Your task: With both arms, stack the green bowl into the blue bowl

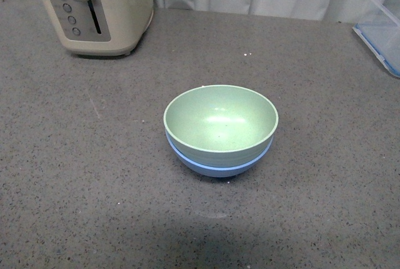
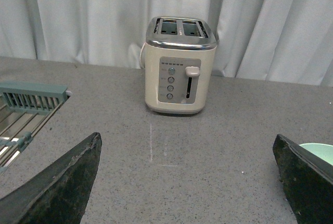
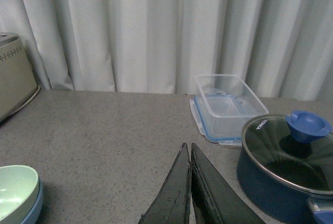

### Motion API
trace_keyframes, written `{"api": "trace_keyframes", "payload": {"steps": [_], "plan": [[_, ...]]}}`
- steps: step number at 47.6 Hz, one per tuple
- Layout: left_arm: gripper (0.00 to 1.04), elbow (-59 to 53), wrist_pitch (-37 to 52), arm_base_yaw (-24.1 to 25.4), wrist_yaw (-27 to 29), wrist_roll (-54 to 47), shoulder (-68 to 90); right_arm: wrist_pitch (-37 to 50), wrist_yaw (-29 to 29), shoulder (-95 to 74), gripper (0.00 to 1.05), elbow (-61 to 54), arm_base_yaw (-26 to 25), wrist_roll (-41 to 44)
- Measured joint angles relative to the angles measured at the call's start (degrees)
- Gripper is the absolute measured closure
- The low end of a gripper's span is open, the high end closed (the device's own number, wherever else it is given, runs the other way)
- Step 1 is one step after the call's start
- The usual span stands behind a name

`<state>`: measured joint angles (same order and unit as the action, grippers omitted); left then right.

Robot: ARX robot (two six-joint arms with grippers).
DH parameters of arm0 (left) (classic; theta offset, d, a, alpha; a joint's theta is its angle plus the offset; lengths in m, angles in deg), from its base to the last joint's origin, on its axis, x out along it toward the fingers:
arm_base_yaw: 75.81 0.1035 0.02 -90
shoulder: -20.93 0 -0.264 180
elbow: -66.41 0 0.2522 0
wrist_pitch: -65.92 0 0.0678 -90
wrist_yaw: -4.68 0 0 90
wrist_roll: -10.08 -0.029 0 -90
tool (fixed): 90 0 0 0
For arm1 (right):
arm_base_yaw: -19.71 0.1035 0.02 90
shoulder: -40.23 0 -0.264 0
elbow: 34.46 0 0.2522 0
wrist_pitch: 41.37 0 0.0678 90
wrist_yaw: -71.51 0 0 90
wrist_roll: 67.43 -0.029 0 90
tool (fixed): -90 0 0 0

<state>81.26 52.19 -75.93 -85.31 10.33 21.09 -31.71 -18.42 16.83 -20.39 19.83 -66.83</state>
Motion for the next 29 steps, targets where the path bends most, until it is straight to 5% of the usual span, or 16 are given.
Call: {"api": "trace_keyframes", "payload": {"steps": [29], "plan": [[0.06, 0.0, 0.0, 0.0, 0.0, 0.0, 0.0, -11.93, 0.0, 12.13, 1.04, 0.0, 0.0, 0.0]]}}
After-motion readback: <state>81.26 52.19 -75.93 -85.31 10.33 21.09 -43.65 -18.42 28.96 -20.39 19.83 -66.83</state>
